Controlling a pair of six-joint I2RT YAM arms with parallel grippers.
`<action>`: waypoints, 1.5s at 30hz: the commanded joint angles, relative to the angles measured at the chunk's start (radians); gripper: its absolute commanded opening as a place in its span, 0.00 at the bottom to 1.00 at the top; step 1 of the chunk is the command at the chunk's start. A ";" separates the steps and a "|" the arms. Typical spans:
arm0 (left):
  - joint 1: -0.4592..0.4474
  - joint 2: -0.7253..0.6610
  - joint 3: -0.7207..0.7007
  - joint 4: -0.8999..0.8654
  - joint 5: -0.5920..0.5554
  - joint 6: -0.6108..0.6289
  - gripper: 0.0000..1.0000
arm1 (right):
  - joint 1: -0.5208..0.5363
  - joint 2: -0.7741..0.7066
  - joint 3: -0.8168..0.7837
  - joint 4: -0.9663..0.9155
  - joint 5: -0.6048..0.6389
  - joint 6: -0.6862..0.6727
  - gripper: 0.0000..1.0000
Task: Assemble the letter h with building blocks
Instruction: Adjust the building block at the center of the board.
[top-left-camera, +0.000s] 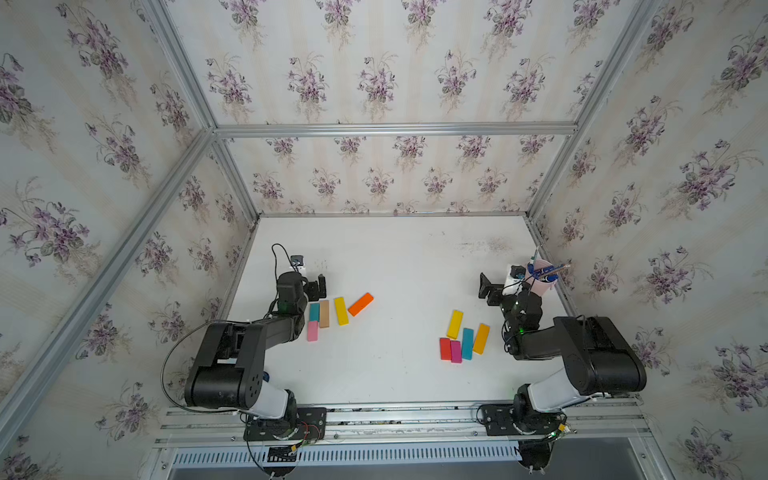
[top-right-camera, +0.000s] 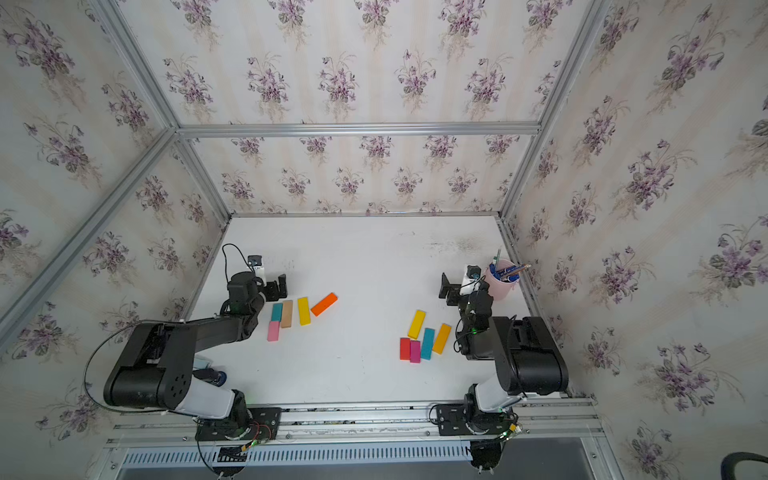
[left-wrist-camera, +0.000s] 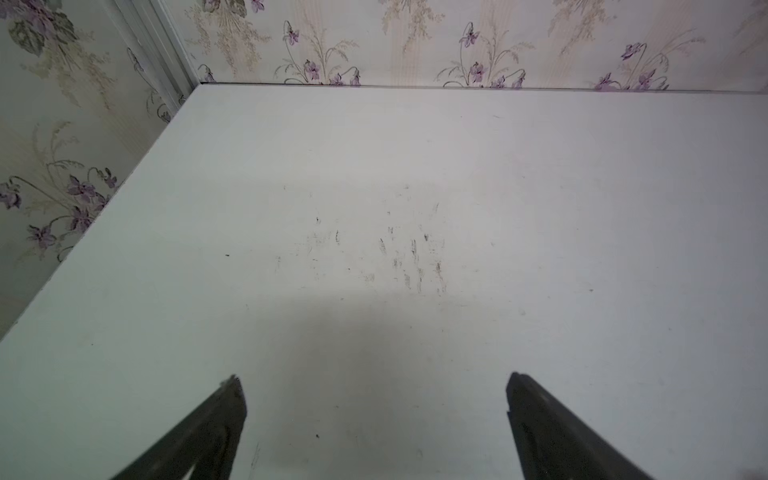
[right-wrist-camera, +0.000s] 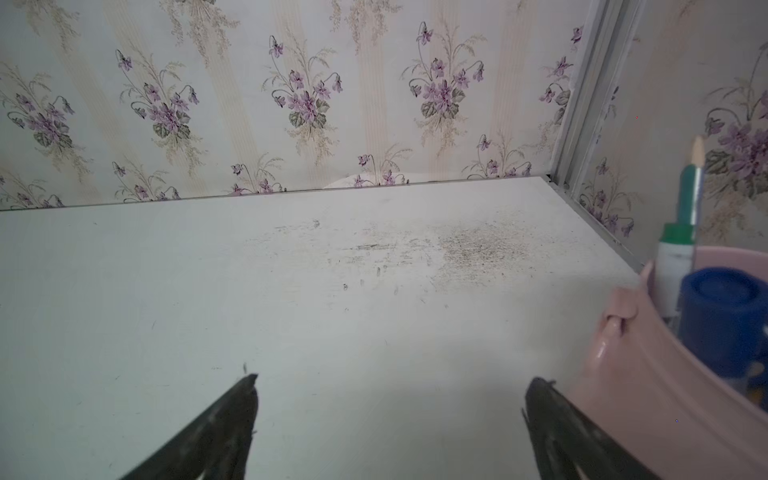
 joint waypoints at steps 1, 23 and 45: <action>0.000 -0.004 -0.001 0.026 -0.002 0.010 1.00 | 0.003 -0.003 -0.001 0.048 0.015 -0.016 1.00; -0.001 -0.008 -0.002 0.026 -0.001 0.011 1.00 | 0.000 -0.003 0.002 0.043 0.024 -0.008 1.00; -0.123 -0.217 0.559 -1.120 -0.097 -0.570 1.00 | 0.139 -0.389 0.541 -1.315 0.235 0.696 0.99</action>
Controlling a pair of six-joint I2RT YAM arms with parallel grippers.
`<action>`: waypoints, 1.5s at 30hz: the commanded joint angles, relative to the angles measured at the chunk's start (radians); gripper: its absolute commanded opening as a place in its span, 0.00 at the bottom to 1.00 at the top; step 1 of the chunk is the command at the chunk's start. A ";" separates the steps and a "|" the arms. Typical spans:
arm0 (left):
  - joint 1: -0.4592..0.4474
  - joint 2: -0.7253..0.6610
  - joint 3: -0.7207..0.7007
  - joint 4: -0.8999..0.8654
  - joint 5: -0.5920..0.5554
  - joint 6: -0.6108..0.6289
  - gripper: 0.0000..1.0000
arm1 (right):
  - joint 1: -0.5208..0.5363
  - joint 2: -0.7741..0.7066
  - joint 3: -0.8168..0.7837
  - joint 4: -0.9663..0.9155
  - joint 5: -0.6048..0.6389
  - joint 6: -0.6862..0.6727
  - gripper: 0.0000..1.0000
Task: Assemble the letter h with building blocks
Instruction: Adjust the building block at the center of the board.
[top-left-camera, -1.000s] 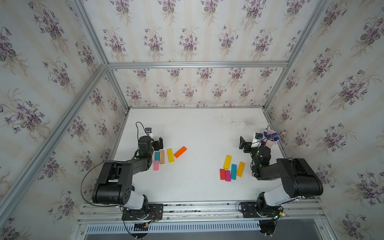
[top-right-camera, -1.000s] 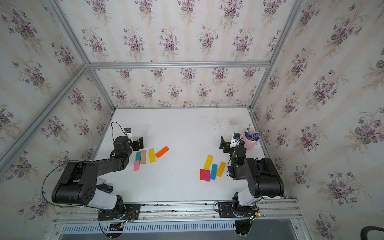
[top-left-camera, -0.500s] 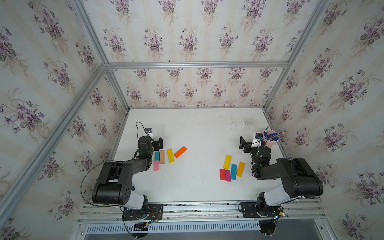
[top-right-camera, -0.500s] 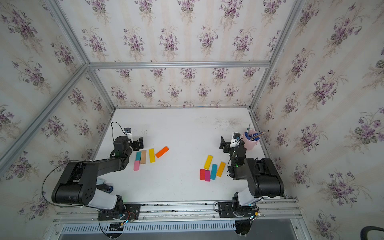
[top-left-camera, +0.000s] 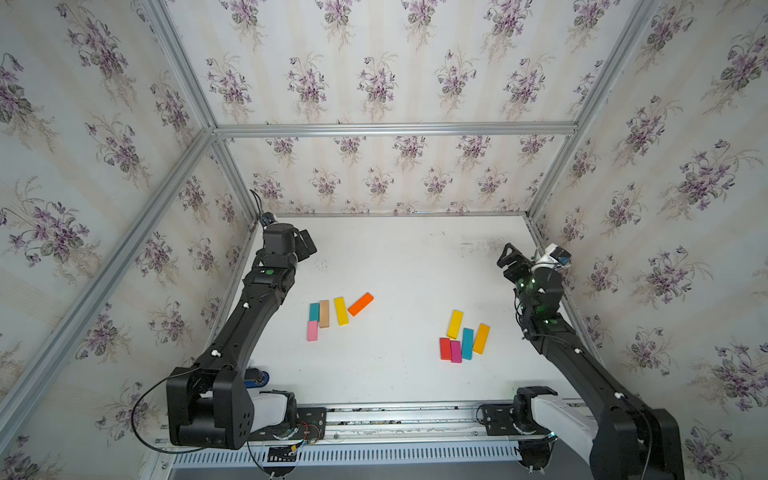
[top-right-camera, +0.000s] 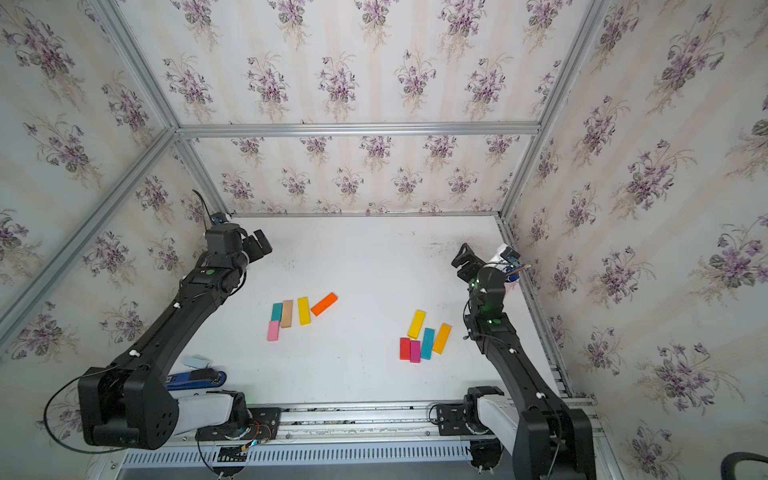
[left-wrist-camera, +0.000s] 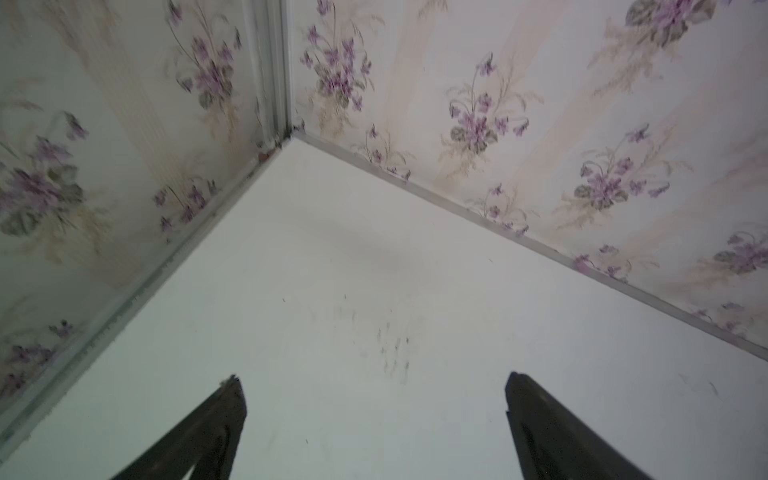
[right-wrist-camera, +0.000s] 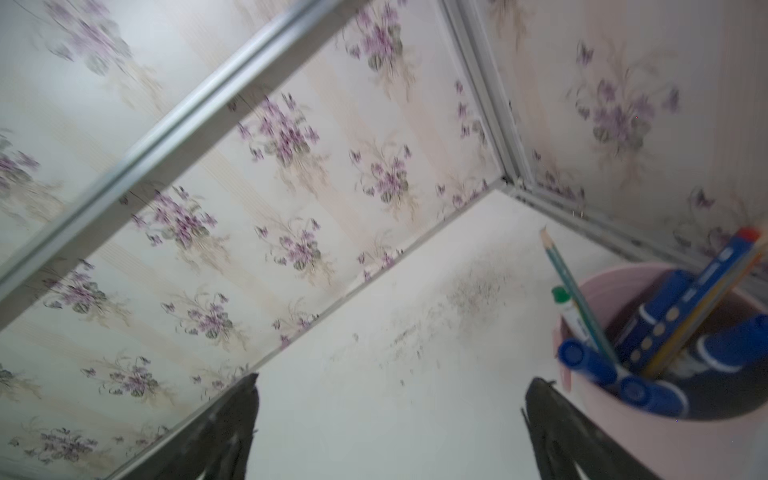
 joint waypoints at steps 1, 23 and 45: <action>-0.123 -0.034 -0.026 -0.268 0.068 -0.164 1.00 | 0.117 0.157 0.272 -0.540 0.038 0.112 1.00; -0.459 0.323 0.009 -0.172 0.211 0.025 0.78 | 0.514 0.254 0.247 -0.670 -0.070 0.255 0.68; -0.447 0.546 0.081 -0.295 0.140 0.040 0.56 | 0.514 0.199 0.213 -0.664 -0.112 0.271 0.59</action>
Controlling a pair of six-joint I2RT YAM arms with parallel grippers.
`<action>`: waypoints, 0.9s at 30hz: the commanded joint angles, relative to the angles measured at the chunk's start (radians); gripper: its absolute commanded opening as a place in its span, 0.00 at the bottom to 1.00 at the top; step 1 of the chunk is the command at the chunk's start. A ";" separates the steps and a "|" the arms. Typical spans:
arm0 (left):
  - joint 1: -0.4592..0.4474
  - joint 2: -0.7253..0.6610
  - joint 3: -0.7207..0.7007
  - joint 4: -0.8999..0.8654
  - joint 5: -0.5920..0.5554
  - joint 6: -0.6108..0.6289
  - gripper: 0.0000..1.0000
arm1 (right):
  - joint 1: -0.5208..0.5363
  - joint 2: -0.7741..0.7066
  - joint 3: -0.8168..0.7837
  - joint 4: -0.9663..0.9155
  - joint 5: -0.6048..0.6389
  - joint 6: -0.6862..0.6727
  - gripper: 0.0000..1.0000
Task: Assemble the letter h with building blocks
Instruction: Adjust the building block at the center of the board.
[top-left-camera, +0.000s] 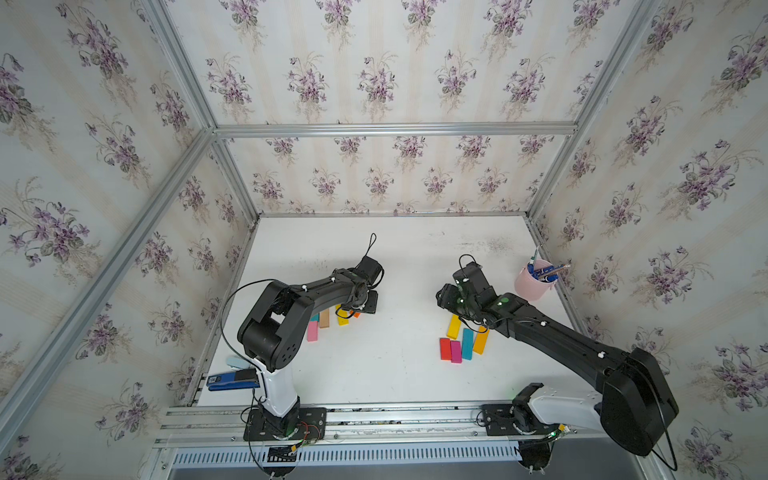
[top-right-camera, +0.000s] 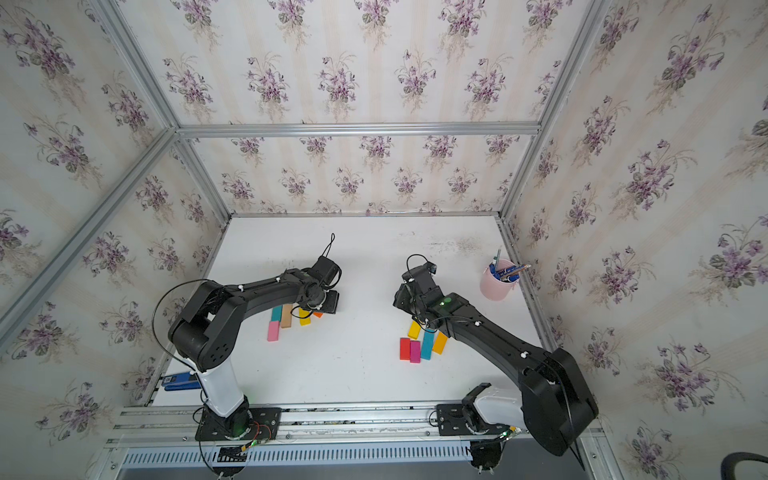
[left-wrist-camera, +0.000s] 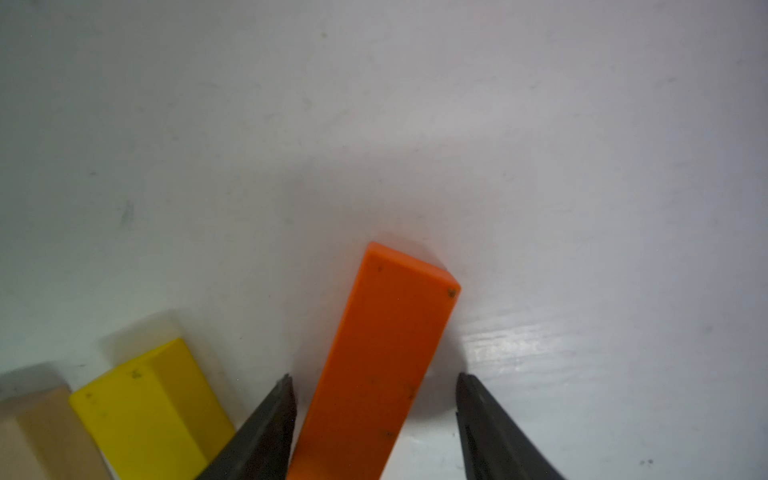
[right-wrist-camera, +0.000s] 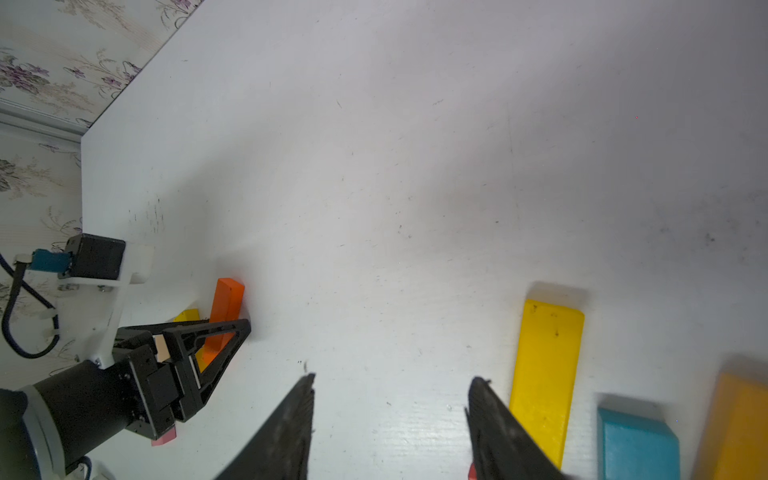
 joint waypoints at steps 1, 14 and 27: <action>0.007 0.002 0.002 -0.036 0.002 -0.022 0.50 | 0.000 -0.003 -0.005 -0.001 0.000 0.005 0.58; 0.051 0.131 0.172 -0.109 -0.001 -0.132 0.22 | 0.005 -0.009 -0.012 0.001 -0.022 -0.001 0.51; 0.065 0.163 0.225 -0.129 -0.028 -0.128 0.20 | 0.015 -0.007 -0.042 0.003 -0.032 -0.001 0.50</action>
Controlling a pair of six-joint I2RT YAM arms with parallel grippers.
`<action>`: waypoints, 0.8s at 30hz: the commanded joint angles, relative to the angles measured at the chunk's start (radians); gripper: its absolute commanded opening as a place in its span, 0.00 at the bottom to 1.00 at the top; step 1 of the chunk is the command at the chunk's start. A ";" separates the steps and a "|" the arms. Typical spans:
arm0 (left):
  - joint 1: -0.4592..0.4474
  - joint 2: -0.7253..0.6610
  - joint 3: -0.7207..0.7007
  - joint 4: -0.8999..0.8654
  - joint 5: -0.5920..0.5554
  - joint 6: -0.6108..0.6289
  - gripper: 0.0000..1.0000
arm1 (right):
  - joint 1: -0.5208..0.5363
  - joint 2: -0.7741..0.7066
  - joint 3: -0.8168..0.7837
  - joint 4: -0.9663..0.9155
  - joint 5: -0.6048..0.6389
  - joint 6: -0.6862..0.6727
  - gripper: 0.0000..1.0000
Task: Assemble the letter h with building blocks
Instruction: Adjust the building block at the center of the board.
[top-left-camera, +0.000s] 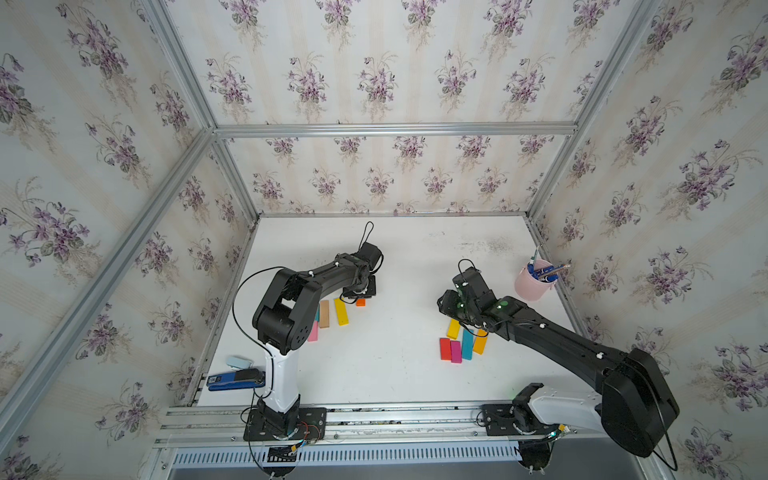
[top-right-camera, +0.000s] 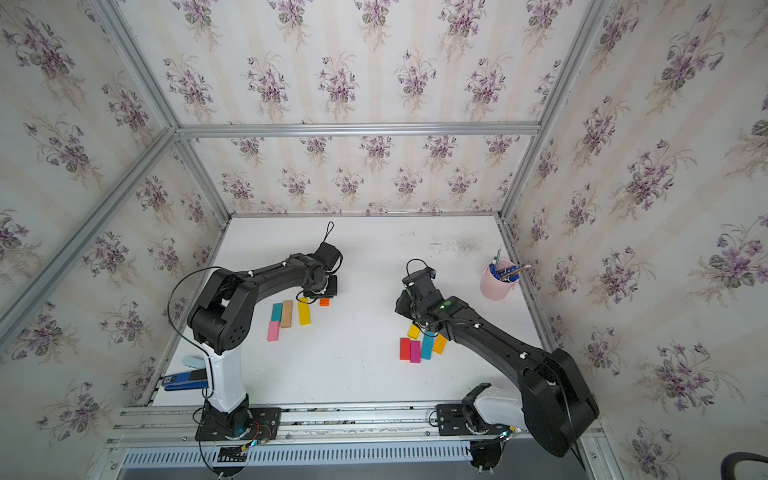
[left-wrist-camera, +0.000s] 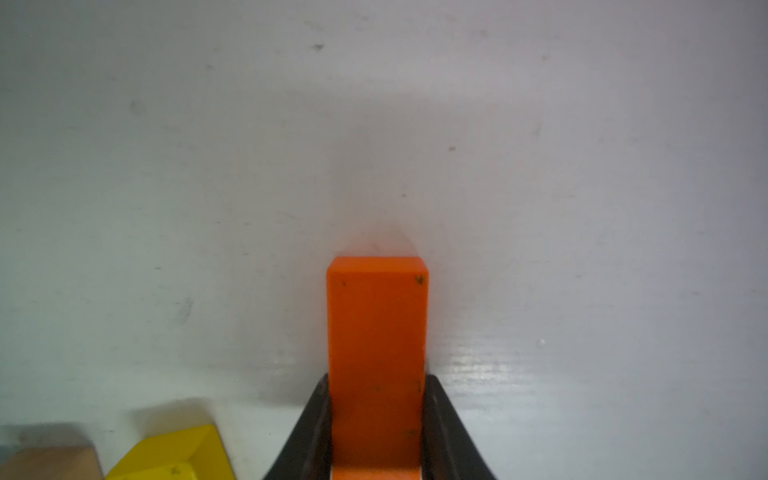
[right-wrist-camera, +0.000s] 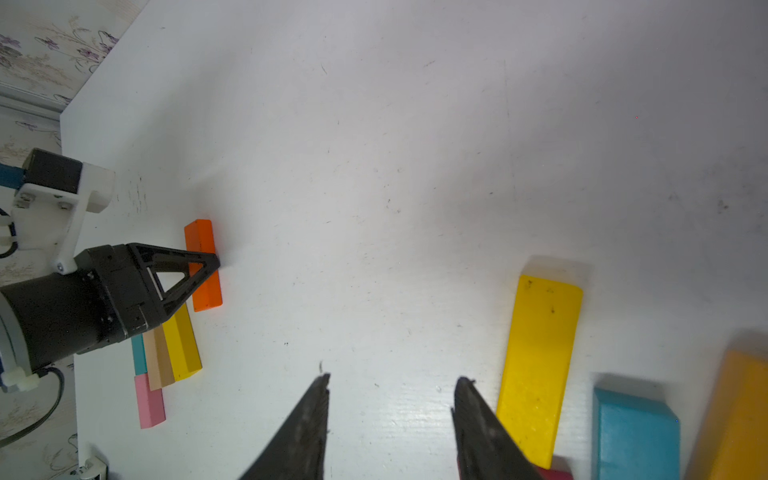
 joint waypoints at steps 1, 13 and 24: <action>0.005 0.018 0.012 -0.036 -0.013 0.009 0.19 | 0.004 -0.001 -0.003 0.004 -0.001 -0.003 0.50; 0.007 0.015 0.030 -0.057 -0.037 0.023 0.63 | 0.014 -0.001 -0.001 0.003 -0.003 -0.006 0.53; 0.003 -0.268 -0.055 -0.102 -0.049 -0.047 0.81 | 0.032 -0.012 0.026 -0.026 0.011 -0.023 0.54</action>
